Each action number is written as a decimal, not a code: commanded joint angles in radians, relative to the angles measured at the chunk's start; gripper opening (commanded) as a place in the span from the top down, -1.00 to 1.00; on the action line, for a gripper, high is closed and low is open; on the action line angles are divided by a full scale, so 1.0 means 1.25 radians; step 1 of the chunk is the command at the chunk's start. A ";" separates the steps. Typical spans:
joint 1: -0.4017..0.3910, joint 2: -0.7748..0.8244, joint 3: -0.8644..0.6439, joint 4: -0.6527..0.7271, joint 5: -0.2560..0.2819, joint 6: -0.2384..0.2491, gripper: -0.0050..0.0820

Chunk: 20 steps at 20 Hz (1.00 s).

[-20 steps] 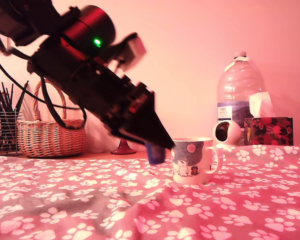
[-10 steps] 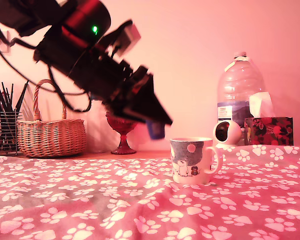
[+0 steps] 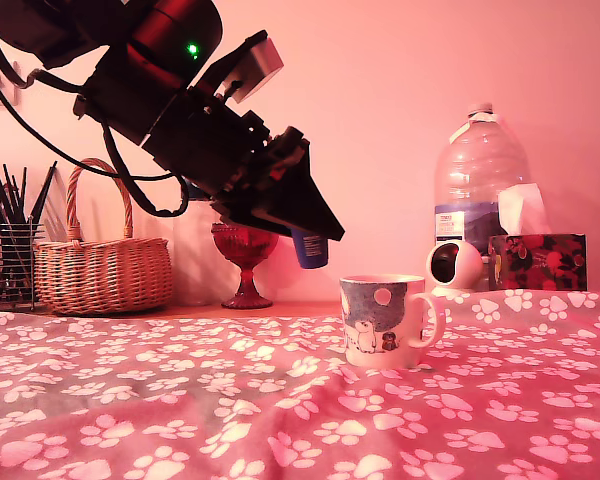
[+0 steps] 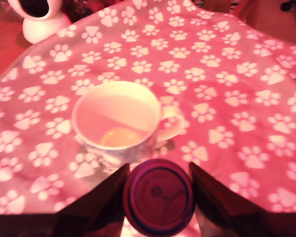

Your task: Pick the coffee capsule and then drop it inside the coffee cup in front of you

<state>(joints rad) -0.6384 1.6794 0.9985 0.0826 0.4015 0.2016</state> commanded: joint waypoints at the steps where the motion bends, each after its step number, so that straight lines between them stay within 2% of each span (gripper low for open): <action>1: 0.003 -0.010 -0.001 0.022 -0.002 -0.032 0.19; 3: 0.003 -0.010 0.004 0.039 -0.002 -0.052 0.19; 7: 0.003 -0.009 0.035 0.033 -0.002 -0.060 0.19; 20: 0.003 0.058 0.249 -0.141 0.017 -0.056 0.19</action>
<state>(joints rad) -0.6376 1.7191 1.3041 -0.0902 0.4191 0.1333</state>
